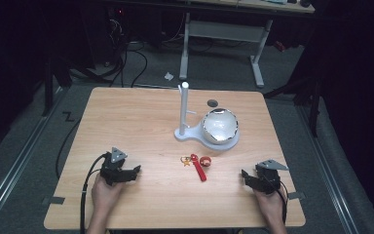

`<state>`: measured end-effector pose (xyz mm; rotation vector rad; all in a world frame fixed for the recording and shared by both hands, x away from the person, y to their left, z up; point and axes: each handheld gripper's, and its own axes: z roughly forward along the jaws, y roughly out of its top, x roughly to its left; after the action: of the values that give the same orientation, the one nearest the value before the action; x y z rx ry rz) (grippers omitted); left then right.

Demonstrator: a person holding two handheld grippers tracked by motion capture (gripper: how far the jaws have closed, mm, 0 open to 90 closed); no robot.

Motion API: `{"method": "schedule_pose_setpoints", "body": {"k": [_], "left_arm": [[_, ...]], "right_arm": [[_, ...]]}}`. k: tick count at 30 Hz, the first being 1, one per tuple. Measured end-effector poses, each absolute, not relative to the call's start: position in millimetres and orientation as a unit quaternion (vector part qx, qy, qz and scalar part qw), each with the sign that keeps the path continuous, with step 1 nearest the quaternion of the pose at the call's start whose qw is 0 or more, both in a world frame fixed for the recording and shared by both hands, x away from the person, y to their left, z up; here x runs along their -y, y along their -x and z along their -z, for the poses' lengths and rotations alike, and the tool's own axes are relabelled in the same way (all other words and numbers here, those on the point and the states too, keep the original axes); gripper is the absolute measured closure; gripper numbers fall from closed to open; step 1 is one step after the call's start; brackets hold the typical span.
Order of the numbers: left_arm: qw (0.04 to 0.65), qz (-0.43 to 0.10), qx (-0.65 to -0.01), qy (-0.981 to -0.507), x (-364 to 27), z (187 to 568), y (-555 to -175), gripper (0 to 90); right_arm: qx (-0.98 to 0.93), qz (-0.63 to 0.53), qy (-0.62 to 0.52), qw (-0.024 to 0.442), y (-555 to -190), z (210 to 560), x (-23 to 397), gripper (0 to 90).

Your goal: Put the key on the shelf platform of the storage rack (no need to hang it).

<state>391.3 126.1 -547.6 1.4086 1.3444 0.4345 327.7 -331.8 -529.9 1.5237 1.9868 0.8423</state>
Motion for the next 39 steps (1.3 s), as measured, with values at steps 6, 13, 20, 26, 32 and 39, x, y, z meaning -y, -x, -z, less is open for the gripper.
{"method": "schedule_pose_setpoints", "body": {"k": [6, 13, 20, 26, 32, 39], "left_arm": [[0.543, -0.183, -0.566, -0.593, -126, 548, -391, 21.6], [0.543, -0.183, -0.566, -0.593, -126, 548, -391, 21.7], [0.543, -0.183, -0.566, -0.593, -126, 548, -391, 21.7], [0.543, -0.183, -0.566, -0.593, -126, 548, -391, 21.7], [0.543, -0.183, -0.566, -0.593, -126, 548, -391, 21.7], [0.542, -0.183, -0.566, -0.593, -126, 548, -391, 21.7]], "right_arm": [[-0.73, -0.306, -0.56, 0.245, -328, 529, 331, 34.6], [-0.734, -0.3, -0.561, 0.238, -328, 527, 331, 33.9], [-0.73, -0.323, -0.556, 0.232, -323, 524, 327, 35.5], [-0.74, -0.33, -0.536, 0.237, -321, 517, 314, 35.4], [-0.75, -0.341, -0.517, 0.233, -320, 511, 303, 35.5], [-0.76, -0.352, -0.497, 0.227, -318, 504, 290, 34.1]]}}
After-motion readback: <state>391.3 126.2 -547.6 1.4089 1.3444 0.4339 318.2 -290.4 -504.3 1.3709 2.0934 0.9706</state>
